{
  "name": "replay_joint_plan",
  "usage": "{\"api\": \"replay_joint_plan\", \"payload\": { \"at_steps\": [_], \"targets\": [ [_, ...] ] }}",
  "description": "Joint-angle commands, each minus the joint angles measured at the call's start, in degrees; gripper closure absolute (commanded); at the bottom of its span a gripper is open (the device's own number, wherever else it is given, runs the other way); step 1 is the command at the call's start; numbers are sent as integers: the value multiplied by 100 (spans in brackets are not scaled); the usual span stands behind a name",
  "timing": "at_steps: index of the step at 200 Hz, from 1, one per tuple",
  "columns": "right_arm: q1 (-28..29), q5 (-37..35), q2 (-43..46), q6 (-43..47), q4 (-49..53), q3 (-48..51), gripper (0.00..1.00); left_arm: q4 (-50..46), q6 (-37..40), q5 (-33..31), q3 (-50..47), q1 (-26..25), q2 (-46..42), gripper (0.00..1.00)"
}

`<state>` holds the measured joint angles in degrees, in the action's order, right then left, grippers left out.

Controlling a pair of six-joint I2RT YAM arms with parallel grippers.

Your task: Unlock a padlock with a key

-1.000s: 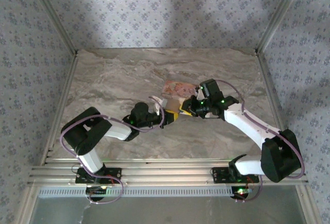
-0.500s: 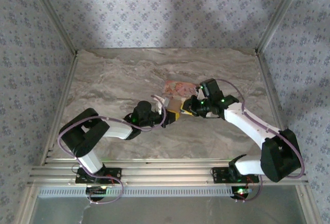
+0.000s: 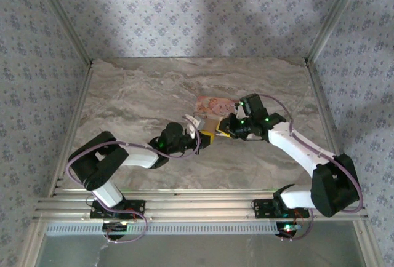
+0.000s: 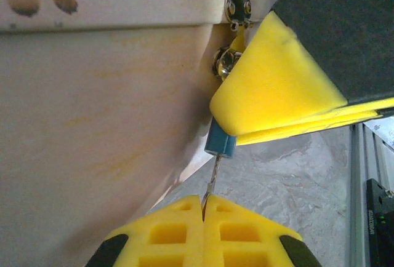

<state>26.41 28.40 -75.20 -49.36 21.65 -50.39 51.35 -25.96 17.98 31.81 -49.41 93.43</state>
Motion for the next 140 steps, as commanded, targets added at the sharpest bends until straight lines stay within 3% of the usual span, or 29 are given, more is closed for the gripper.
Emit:
{"api": "replay_joint_plan", "payload": {
  "at_steps": [1,140],
  "targets": [
    [-86,810,172,-82,44,-32,100,976,57,126,-64,-47,-339,100],
    [-147,556,352,-214,-274,148,100,385,-983,541,-263,150,-750,100]
  ]
}}
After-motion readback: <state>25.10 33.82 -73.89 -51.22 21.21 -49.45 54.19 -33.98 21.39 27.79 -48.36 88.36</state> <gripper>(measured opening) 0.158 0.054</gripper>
